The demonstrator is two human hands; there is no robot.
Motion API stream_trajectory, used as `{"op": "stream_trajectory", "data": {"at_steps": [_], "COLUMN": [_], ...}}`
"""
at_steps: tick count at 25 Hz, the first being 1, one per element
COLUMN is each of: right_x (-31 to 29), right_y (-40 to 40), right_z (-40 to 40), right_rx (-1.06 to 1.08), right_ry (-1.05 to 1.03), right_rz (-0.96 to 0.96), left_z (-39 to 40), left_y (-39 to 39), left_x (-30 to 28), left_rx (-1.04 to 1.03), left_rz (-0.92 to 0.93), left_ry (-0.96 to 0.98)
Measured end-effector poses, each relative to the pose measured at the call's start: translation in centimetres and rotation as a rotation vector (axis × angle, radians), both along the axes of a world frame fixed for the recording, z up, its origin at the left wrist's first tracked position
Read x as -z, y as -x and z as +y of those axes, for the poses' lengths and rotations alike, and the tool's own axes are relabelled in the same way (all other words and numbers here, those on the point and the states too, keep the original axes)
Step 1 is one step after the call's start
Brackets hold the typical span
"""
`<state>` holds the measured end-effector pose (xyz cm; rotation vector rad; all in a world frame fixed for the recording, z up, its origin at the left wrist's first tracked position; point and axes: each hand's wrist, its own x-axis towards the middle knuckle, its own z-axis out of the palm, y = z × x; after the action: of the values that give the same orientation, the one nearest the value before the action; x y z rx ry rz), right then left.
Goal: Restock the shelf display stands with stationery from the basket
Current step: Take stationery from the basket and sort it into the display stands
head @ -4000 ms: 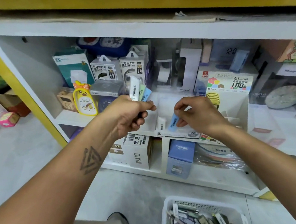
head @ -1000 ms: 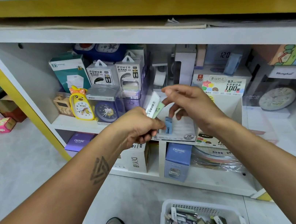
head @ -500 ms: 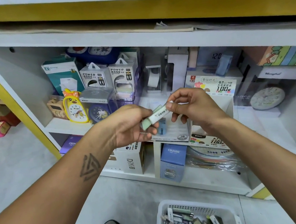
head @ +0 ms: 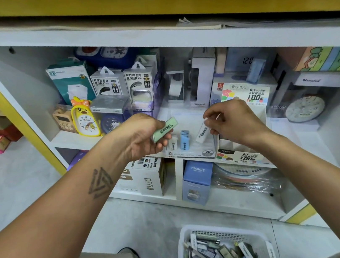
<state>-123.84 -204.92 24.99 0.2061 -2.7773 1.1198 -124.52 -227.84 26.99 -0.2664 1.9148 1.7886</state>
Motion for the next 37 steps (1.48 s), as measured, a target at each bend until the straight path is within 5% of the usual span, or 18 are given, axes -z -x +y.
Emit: {"op": "stream_trajectory", "data": {"at_steps": [10, 15, 20, 29, 37], "right_x": [1.2, 0.5, 2.7, 3.0, 2.6], "right_y": [-0.3, 0.1, 1.4, 2.3, 2.3], "right_z": [-1.3, -3.4, -5.3, -5.8, -6.1], "right_rx": [-0.096, -0.051, -0.048, -0.117, -0.198], "right_ry": [-0.128, 0.18, -0.232, -0.358, -0.501], "right_rz": [0.002, 0.165, 0.202, 0.265, 0.121], "left_z": [-0.5, -1.2, -1.8, -2.4, -2.2], "left_y": [0.2, 0.5, 0.5, 0.6, 0.3], "left_x": [0.1, 0.2, 0.4, 0.6, 0.5], "left_rx": [-0.04, -0.126, -0.132, -0.13, -0.123], "left_rz": [0.028, 0.041, 0.033, 0.037, 0.041], "left_ry": [-0.024, -0.041, -0.009, 0.031, 0.023]}}
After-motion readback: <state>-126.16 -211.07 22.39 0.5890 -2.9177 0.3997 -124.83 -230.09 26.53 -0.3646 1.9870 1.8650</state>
